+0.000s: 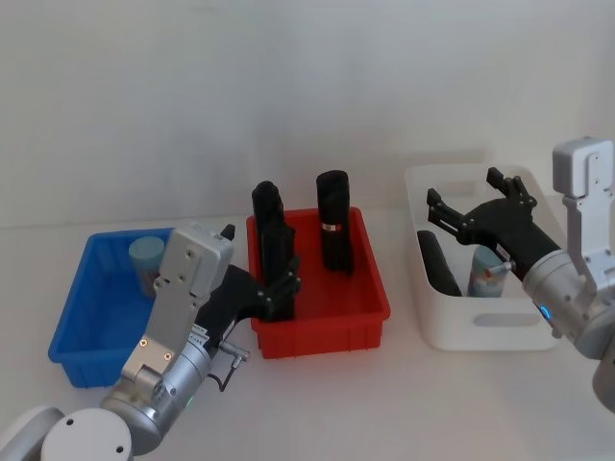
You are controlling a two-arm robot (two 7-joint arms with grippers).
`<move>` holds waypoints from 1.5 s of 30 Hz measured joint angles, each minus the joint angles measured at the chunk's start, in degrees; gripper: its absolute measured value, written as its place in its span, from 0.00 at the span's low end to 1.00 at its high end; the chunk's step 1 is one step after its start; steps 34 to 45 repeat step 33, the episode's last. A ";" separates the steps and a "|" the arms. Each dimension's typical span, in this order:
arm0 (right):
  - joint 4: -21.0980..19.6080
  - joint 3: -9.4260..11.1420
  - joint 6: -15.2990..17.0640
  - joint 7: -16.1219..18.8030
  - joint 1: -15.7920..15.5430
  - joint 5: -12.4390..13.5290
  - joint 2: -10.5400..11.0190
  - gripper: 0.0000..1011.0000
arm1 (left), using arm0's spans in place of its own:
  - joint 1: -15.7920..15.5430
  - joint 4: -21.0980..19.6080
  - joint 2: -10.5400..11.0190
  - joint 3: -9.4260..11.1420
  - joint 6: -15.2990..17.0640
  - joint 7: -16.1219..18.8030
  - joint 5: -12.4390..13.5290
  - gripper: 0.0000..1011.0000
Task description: Pick the cotton swabs from the blue box and place them into the white box.
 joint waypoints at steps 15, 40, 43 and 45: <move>-0.16 0.08 0.06 -0.11 -0.16 0.09 0.07 0.99 | 0.00 0.00 0.00 0.00 0.00 0.00 0.00 0.99; -0.23 0.08 0.05 -0.13 -0.24 0.11 0.10 0.99 | 0.00 0.00 0.00 0.00 0.00 0.00 0.00 0.99; -0.23 0.08 0.05 -0.13 -0.24 0.11 0.10 0.99 | 0.00 0.00 0.00 0.00 0.00 0.00 0.00 0.99; -0.23 0.08 0.05 -0.13 -0.24 0.11 0.10 0.99 | 0.00 0.00 0.00 0.00 0.00 0.00 0.00 0.99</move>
